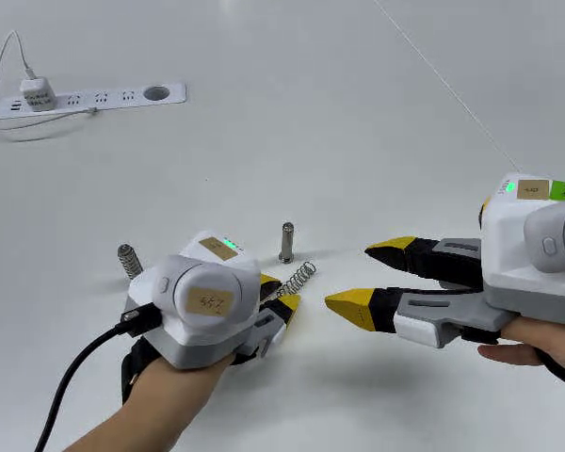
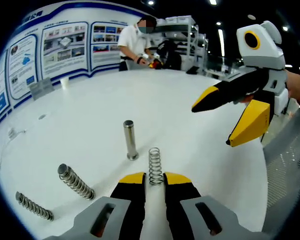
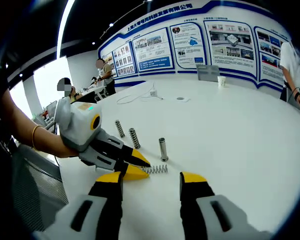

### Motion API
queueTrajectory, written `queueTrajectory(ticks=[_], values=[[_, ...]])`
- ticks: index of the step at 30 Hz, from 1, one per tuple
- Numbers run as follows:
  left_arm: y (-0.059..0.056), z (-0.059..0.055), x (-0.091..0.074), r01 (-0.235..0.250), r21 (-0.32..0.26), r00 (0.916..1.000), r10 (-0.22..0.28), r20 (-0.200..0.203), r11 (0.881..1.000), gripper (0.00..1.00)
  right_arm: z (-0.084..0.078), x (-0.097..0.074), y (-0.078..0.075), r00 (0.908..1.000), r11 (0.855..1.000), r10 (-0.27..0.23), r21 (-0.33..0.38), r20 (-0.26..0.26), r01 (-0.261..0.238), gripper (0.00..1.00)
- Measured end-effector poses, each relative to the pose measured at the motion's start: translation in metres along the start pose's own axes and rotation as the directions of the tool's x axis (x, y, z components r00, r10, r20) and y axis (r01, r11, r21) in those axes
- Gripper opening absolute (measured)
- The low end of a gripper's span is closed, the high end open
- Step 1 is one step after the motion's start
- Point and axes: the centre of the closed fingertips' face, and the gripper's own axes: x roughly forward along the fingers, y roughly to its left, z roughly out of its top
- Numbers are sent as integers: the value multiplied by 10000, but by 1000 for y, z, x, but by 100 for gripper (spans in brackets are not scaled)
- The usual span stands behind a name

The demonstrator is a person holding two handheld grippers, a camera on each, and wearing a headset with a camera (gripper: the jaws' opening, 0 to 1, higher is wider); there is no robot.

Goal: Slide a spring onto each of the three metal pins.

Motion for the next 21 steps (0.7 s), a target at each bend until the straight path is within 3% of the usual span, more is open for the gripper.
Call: queueTrajectory(ticks=[11, 21], values=[[-2, 0, -1, 228, 99, 9997, -228, 39, 9997, 11, -2, -1, -3, 9999, 9991, -167, 396, -11, 167, 46], [-2, 6, -15, 147, 181, 9986, -155, 499, 9997, 10, 10, 0, -1, 9995, 9963, -141, 852, 299, 115, 45]])
